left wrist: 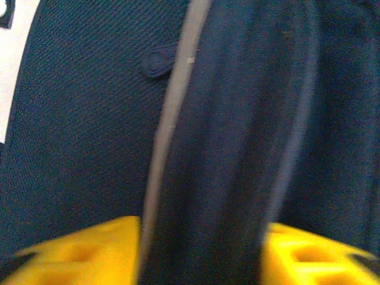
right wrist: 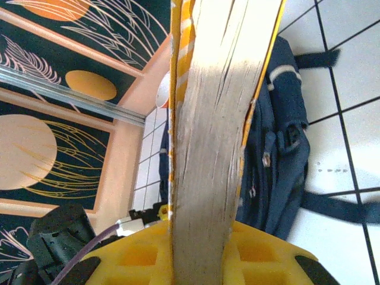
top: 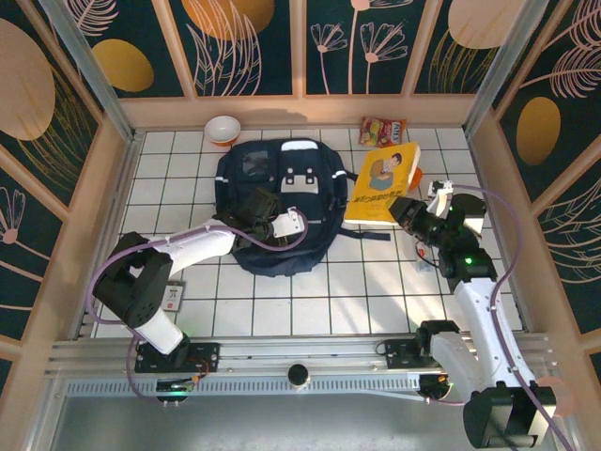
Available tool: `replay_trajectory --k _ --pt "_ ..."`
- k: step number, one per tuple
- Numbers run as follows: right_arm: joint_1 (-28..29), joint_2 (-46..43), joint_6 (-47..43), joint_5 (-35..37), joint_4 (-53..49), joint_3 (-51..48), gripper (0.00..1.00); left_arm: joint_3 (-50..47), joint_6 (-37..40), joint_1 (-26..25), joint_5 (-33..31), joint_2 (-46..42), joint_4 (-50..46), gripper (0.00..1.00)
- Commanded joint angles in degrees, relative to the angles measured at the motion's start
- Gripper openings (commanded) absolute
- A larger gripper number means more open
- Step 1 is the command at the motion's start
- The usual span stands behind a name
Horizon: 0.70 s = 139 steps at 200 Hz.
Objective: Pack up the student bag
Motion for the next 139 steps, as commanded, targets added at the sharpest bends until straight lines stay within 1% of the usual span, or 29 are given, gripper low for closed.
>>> replay_trajectory --k 1,9,12,25,45,67,72,82,89,104,128,139 --pt "0.29 -2.59 -2.16 2.10 1.63 1.13 0.00 1.64 -2.10 0.51 1.01 -4.51 3.27 0.22" --pt "0.27 -3.90 -1.90 4.20 0.58 1.41 0.00 1.66 -4.24 0.54 2.60 -6.66 3.24 0.11" --pt "0.27 -4.52 -1.79 5.23 0.10 1.46 0.00 3.27 -5.25 0.52 3.13 -7.35 3.24 0.08" --pt "0.26 -7.07 -1.40 9.25 -1.27 1.69 0.00 5.40 -9.13 0.53 4.24 -9.82 2.76 0.00" --pt "0.25 -9.65 -0.86 12.09 -3.41 2.07 0.00 9.15 -15.04 0.51 3.62 -11.41 1.11 0.00" --pt "0.21 -9.06 -0.81 13.60 -8.32 2.88 0.00 13.27 -19.96 0.54 2.16 -11.04 -0.81 0.00" --pt "0.26 -8.77 -0.29 15.28 -10.88 3.57 0.00 14.23 -21.03 0.50 1.79 -10.84 -1.15 0.00" --pt "0.35 -8.46 1.99 21.13 -18.07 5.53 0.00 16.09 -22.60 0.53 1.62 -10.22 -1.75 0.00" --pt "0.41 -8.75 2.30 22.57 -20.41 6.29 0.00 17.25 -24.37 0.54 1.39 -9.81 -1.69 0.00" --pt "0.51 -9.75 2.98 21.83 -23.35 6.97 0.00 19.38 -27.58 0.54 1.08 -8.81 -1.44 0.00" --pt "0.93 -10.31 2.87 15.50 -25.86 6.84 0.00 23.04 -31.97 0.52 0.24 -6.71 -2.17 0.00" --pt "1.84 -11.58 3.68 16.15 -27.58 6.84 0.00 24.54 -33.54 0.53 -0.45 -5.74 -2.70 0.00"
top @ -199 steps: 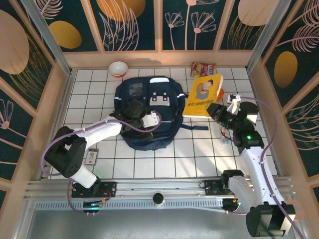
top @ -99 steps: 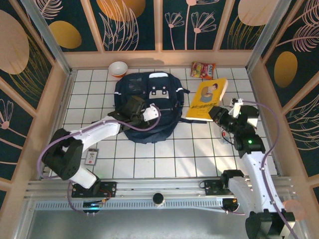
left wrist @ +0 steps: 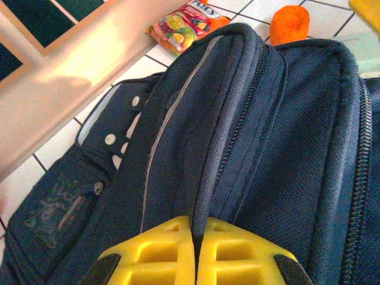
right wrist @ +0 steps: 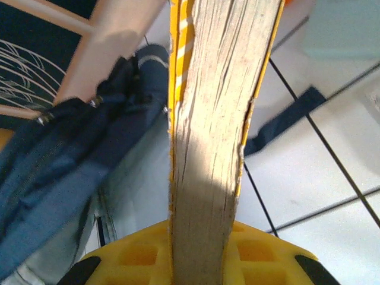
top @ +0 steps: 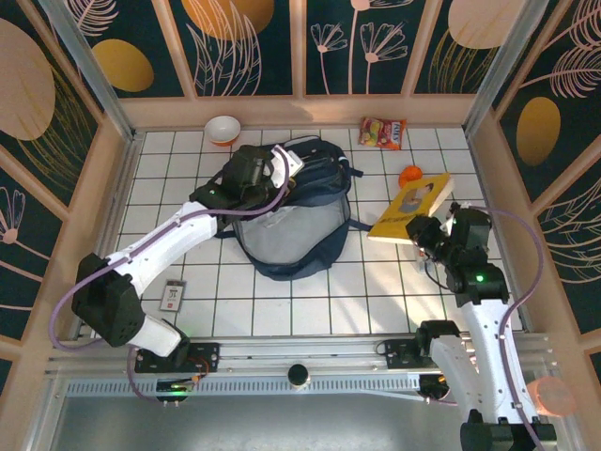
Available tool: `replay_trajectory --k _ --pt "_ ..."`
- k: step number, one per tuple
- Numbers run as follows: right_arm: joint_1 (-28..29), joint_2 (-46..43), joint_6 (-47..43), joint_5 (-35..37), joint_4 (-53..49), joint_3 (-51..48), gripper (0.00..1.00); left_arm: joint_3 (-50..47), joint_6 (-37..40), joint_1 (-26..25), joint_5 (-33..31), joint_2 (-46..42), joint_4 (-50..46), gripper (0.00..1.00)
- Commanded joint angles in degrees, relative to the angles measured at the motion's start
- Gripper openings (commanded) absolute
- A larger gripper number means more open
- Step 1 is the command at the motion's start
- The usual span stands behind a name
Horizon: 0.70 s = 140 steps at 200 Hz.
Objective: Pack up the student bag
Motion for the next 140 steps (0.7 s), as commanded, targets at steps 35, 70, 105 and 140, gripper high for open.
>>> replay_trajectory --k 35,70,105,140 --pt "3.18 -6.68 3.36 -10.56 -0.98 0.49 0.00 7.66 -9.94 0.04 -1.75 2.92 2.66 0.00" --pt "7.86 -9.03 9.81 -22.40 12.62 -5.72 0.00 9.35 -10.33 0.04 -1.53 4.37 2.17 0.00" --pt "17.82 -5.50 12.34 -20.87 24.06 -9.23 0.00 10.57 -11.09 0.06 -1.01 5.21 2.32 0.00" --pt "25.94 6.43 14.66 -18.23 43.55 -12.34 0.00 11.64 -11.15 0.01 0.01 5.48 2.40 0.00"
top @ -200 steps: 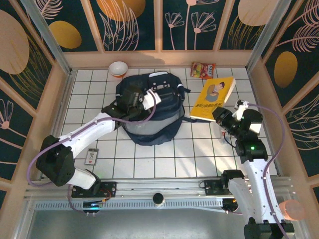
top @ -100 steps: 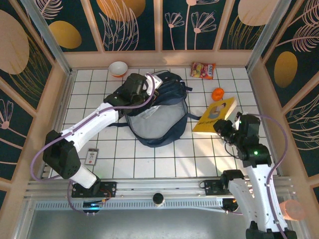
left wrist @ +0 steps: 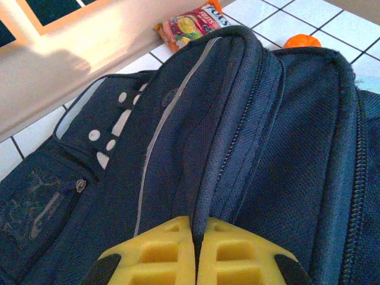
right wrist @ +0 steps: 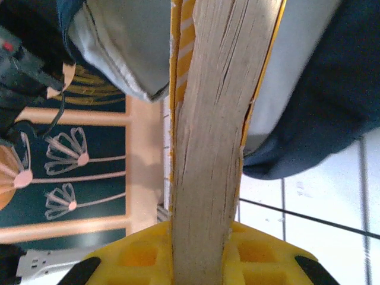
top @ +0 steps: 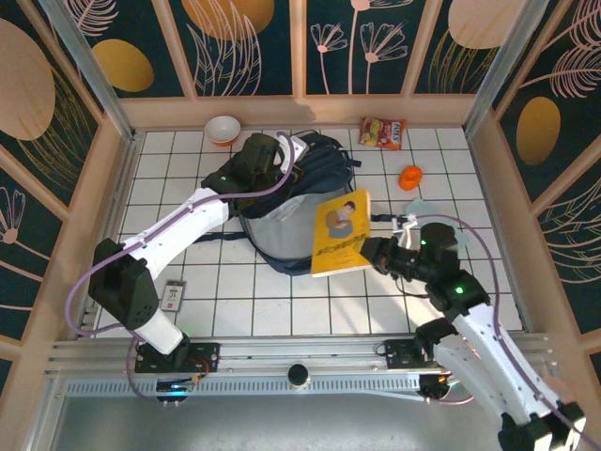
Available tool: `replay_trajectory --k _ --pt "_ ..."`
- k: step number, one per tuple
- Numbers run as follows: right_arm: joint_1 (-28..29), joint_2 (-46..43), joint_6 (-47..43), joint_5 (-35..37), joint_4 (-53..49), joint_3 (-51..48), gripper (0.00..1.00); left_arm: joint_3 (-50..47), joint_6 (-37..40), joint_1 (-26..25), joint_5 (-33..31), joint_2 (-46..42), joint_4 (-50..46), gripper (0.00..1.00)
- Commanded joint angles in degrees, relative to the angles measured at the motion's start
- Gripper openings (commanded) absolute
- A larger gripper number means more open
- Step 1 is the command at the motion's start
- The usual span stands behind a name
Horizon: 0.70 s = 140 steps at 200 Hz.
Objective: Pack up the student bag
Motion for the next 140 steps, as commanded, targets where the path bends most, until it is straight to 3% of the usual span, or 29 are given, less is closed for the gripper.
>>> replay_trajectory --k 1,48,101,140 --pt "4.07 6.99 1.48 0.76 21.94 -0.15 0.00 3.92 -1.60 0.04 0.95 -0.73 4.66 0.00" --pt "5.50 28.23 5.95 1.32 48.46 0.72 0.00 4.93 -1.50 0.08 3.45 -1.45 5.58 0.00" --pt "5.41 48.42 9.56 4.08 67.14 5.04 0.00 5.11 -1.93 0.06 7.10 -2.40 7.22 0.00" --pt "5.11 62.39 11.84 3.19 74.69 10.97 0.00 5.00 -1.32 0.06 7.71 -3.26 7.75 0.00"
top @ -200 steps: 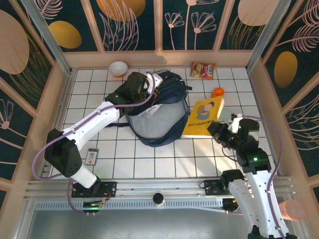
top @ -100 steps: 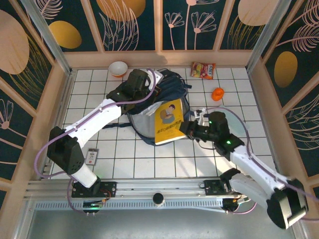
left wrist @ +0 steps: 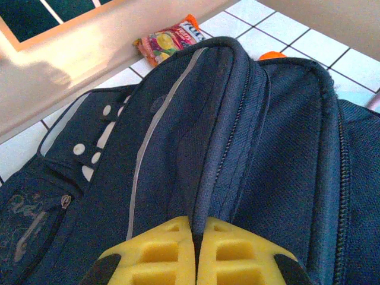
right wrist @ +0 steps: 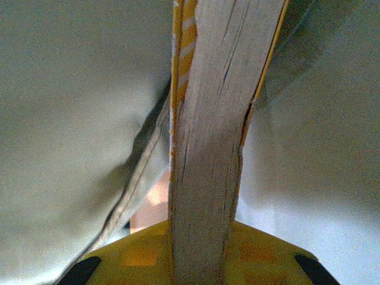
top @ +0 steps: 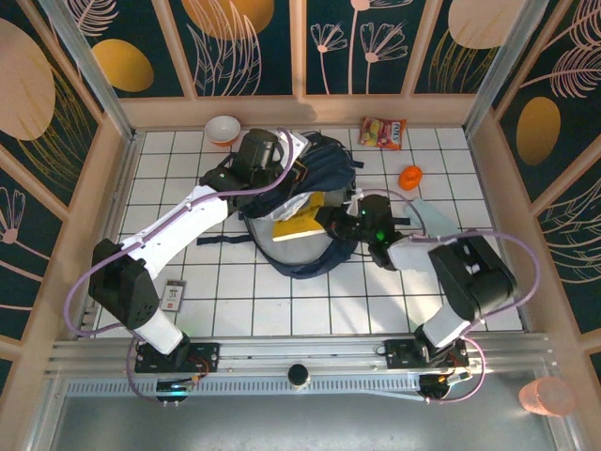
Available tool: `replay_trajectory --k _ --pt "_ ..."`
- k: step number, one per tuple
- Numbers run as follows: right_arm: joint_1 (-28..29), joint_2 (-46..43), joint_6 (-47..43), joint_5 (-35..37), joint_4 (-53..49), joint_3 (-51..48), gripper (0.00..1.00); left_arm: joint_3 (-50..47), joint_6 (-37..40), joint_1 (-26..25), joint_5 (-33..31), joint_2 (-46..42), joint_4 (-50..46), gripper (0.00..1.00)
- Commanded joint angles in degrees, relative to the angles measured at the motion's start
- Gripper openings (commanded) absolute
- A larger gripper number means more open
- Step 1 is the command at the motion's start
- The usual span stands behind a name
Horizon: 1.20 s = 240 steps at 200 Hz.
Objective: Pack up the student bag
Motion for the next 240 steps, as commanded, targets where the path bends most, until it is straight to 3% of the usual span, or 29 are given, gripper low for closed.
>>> replay_trajectory --k 1,25,62,70,88,109,139,198,240 --pt "-0.05 5.51 2.01 -0.42 15.85 5.47 0.00 3.32 -0.65 0.06 2.71 -3.31 7.77 0.00" --pt "-0.84 13.21 4.19 -1.31 19.90 9.69 0.00 3.32 -0.60 0.09 3.14 -3.82 7.87 0.00" --pt "-3.00 20.45 4.46 0.41 17.40 15.14 0.00 2.77 -0.33 0.12 3.07 -4.46 7.75 0.00" --pt "-3.51 21.32 4.47 0.88 16.39 15.54 0.05 2.50 -0.22 0.07 2.68 -4.47 7.77 0.00" --pt "-4.34 20.47 3.68 2.51 13.58 14.53 0.27 1.51 0.06 0.08 0.50 -4.44 7.52 0.00" --pt "-4.58 15.79 0.10 5.11 9.43 11.51 0.46 -0.12 0.36 0.08 -1.59 -4.48 7.68 0.00" --pt "-4.90 8.62 -4.62 6.73 -0.92 7.69 0.61 -1.73 0.68 0.21 -4.15 -4.69 7.42 0.00" --pt "-5.17 -11.04 -8.31 12.01 -14.26 -1.02 0.63 -5.18 0.84 0.63 -7.76 -5.45 8.89 0.00" --pt "-5.46 -29.21 -10.99 22.15 -41.96 -0.52 0.63 -11.14 2.58 0.65 -6.46 -5.35 11.31 0.00"
